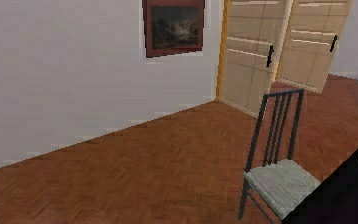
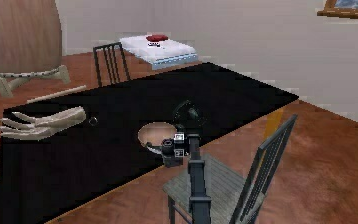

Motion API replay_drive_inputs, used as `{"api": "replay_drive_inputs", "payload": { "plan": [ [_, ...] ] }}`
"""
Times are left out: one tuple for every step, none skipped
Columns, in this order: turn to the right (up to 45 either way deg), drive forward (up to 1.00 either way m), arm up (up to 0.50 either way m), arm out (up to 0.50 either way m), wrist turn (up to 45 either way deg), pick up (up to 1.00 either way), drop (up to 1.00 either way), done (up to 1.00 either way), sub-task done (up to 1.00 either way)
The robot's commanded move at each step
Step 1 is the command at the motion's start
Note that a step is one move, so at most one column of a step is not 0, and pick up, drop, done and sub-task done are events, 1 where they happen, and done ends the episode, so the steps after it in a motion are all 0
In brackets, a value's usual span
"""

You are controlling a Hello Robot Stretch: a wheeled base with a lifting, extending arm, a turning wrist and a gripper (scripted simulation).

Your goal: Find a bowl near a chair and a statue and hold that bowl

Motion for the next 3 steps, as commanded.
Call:
{"api": "replay_drive_inputs", "payload": {
  "plan": [
    [0.0,0.00,0.00,0.00,0.0,1.00,0.00,0.00,0.00],
    [0.0,0.00,0.10,0.00,0.0,0.00,0.00,0.00,0.00],
    [0.0,0.00,0.00,0.00,0.0,0.00,0.00,1.00,0.00]
  ]
}}
